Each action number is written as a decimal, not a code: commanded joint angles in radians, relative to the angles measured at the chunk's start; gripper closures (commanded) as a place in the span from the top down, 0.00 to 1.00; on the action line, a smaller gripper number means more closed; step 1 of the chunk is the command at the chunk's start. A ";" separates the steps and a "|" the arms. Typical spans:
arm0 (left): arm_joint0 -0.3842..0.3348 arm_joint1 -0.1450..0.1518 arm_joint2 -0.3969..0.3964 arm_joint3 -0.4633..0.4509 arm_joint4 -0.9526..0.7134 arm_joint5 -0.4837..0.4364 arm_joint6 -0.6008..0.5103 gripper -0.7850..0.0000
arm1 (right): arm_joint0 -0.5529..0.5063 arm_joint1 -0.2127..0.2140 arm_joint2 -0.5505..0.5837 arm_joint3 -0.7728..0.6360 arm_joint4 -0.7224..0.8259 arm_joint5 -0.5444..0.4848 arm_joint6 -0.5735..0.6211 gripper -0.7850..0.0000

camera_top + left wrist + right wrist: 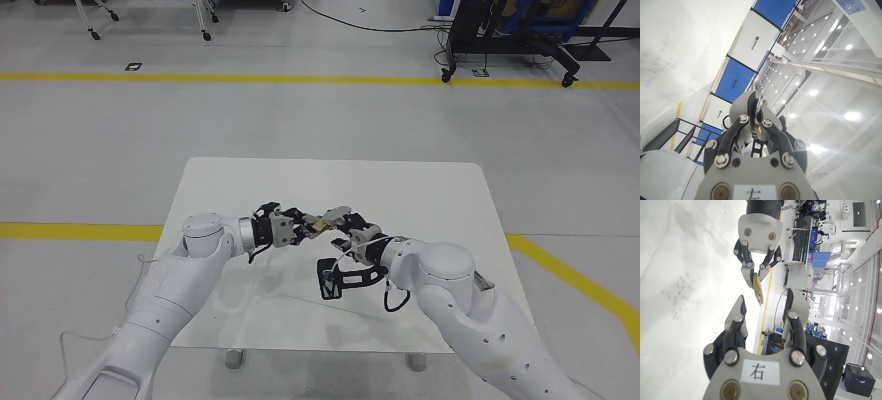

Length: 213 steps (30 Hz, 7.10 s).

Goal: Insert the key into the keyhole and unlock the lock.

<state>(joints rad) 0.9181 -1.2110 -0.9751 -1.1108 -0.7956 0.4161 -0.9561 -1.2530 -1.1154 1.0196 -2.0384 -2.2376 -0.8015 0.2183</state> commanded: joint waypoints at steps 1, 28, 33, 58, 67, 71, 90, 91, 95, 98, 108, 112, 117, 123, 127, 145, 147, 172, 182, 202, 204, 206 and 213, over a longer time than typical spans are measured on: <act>0.001 0.000 -0.003 -0.001 -0.004 -0.002 -0.001 0.00 | -0.002 0.000 0.004 0.000 0.007 -0.001 0.003 1.00; 0.104 0.025 -0.137 -0.156 0.176 -0.428 0.135 0.00 | 0.142 0.013 0.010 0.311 0.569 -0.208 -0.374 0.00; 0.113 0.024 -0.127 -0.172 0.207 -0.425 0.138 0.00 | 0.190 0.003 -0.017 0.370 0.604 -0.186 -0.374 0.00; 0.100 0.017 -0.114 -0.160 0.199 -0.387 0.060 0.00 | 0.291 -0.012 -0.045 0.528 0.679 -0.131 -0.415 0.00; 0.106 0.013 -0.128 -0.157 0.168 -0.413 0.081 0.00 | 0.212 0.016 -0.003 0.412 0.554 -0.100 -0.557 0.00; 0.107 0.011 -0.128 -0.159 0.170 -0.418 0.085 0.00 | 0.129 0.039 0.049 0.342 0.439 -0.011 -0.625 0.32; 0.110 -0.003 -0.108 -0.157 0.180 -0.430 0.139 0.00 | -0.032 0.041 -0.004 0.146 0.093 0.368 -0.315 0.43; 0.110 -0.003 -0.108 -0.157 0.180 -0.430 0.140 0.00 | -0.033 0.039 -0.010 0.145 0.089 0.379 -0.304 0.42; 0.109 -0.004 -0.108 -0.156 0.181 -0.430 0.140 0.00 | -0.035 0.033 -0.026 0.143 0.079 0.411 -0.292 0.35; 0.110 -0.006 -0.109 -0.156 0.181 -0.428 0.141 0.00 | -0.033 0.030 -0.041 0.146 0.049 0.412 -0.264 0.35; 0.113 -0.008 -0.114 -0.157 0.187 -0.432 0.140 0.00 | -0.021 0.013 -0.070 0.157 0.052 0.432 -0.205 0.00; 0.114 -0.008 -0.115 -0.159 0.193 -0.433 0.137 0.00 | -0.022 0.008 -0.063 0.166 0.101 0.439 -0.209 0.00; 0.117 -0.009 -0.115 -0.164 0.205 -0.447 0.129 0.00 | -0.024 0.001 -0.042 0.195 0.224 0.439 -0.257 0.00; 0.121 -0.009 -0.112 -0.174 0.234 -0.487 0.123 0.00 | -0.015 -0.007 0.000 0.289 0.497 0.388 -0.437 0.00; 0.127 -0.009 -0.118 -0.184 0.236 -0.520 0.117 0.00 | -0.007 -0.010 0.013 0.356 0.598 0.355 -0.520 0.00; 0.170 -0.005 -0.157 -0.234 0.266 -0.671 0.111 0.00 | 0.065 -0.034 -0.008 0.580 0.890 0.134 -0.745 0.00; 0.171 -0.005 -0.159 -0.236 0.265 -0.672 0.111 0.00 | 0.068 -0.034 -0.006 0.581 0.877 0.141 -0.742 0.00; 0.155 -0.008 -0.148 -0.208 0.289 -0.576 0.104 0.00 | -0.140 0.031 0.269 0.286 0.666 0.249 -0.686 1.00; 0.110 -0.010 0.003 -0.254 0.735 -0.167 0.272 0.00 | -0.178 0.043 0.331 0.241 0.670 0.219 -0.674 1.00; 0.054 -0.026 0.118 -0.247 0.871 0.096 0.145 1.00 | -0.178 0.043 0.331 0.241 0.670 0.219 -0.674 1.00; 0.075 -0.019 0.085 -0.281 0.837 0.083 0.133 1.00 | -0.178 0.043 0.331 0.241 0.670 0.219 -0.674 1.00; 0.097 -0.011 0.044 -0.305 0.787 0.042 0.106 1.00 | -0.178 0.043 0.331 0.241 0.670 0.219 -0.674 1.00; 0.165 0.022 -0.126 -0.363 0.744 -0.242 0.161 1.00 | -0.176 0.043 0.354 0.261 0.726 0.213 -0.703 1.00</act>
<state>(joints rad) 1.0717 -1.1950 -1.0724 -1.4568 -0.0995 0.2320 -0.8376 -1.4313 -1.0733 1.3599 -1.7888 -1.5309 -0.5886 -0.4787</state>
